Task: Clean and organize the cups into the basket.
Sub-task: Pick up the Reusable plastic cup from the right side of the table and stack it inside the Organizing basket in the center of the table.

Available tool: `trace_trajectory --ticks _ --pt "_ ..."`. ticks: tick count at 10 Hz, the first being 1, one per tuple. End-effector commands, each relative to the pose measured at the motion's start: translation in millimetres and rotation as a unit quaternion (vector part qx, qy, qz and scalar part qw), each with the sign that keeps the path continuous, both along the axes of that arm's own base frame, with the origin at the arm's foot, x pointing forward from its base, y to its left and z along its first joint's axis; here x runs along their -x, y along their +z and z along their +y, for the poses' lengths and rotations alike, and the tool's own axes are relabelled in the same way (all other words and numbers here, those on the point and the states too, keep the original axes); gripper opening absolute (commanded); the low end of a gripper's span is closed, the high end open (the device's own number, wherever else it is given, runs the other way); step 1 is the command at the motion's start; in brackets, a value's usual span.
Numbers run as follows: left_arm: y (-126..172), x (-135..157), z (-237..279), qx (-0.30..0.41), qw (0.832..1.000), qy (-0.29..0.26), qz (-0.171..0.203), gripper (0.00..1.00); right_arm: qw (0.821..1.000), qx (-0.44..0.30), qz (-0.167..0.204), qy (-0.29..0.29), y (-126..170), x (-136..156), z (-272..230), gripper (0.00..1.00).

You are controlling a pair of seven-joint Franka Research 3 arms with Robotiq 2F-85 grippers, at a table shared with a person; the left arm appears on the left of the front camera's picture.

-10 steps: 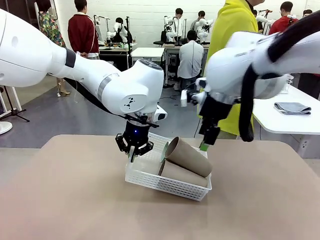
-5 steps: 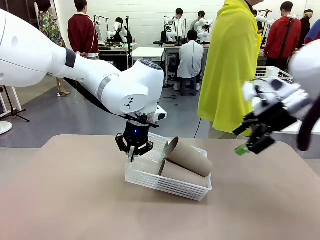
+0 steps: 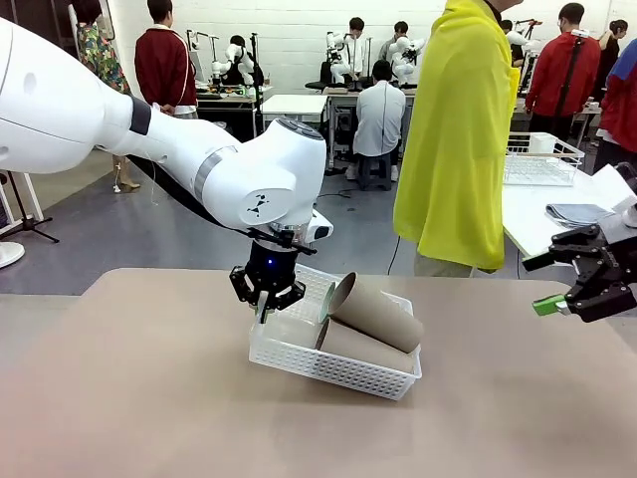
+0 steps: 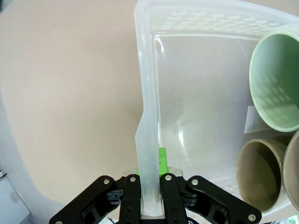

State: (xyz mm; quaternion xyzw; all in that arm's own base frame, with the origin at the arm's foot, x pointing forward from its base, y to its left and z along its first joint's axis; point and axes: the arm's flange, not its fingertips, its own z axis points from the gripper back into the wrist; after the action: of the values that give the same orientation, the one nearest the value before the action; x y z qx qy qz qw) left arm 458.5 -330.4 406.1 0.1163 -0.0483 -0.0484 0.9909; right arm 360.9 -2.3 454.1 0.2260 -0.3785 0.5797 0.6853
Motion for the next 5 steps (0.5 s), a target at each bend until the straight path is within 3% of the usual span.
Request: trace_trajectory --ticks 1,5 --pt "-1.3 2.5 0.1 -0.004 1.0 -0.004 -0.004 0.0 0.999 -0.014 -0.022 0.021 11.5 4.8 6.2 1.0" --pt "-1.3 2.5 0.1 -0.004 1.0 -0.004 -0.004 0.0 0.999 -0.014 -0.022 0.021 11.5 4.8 6.2 1.0"
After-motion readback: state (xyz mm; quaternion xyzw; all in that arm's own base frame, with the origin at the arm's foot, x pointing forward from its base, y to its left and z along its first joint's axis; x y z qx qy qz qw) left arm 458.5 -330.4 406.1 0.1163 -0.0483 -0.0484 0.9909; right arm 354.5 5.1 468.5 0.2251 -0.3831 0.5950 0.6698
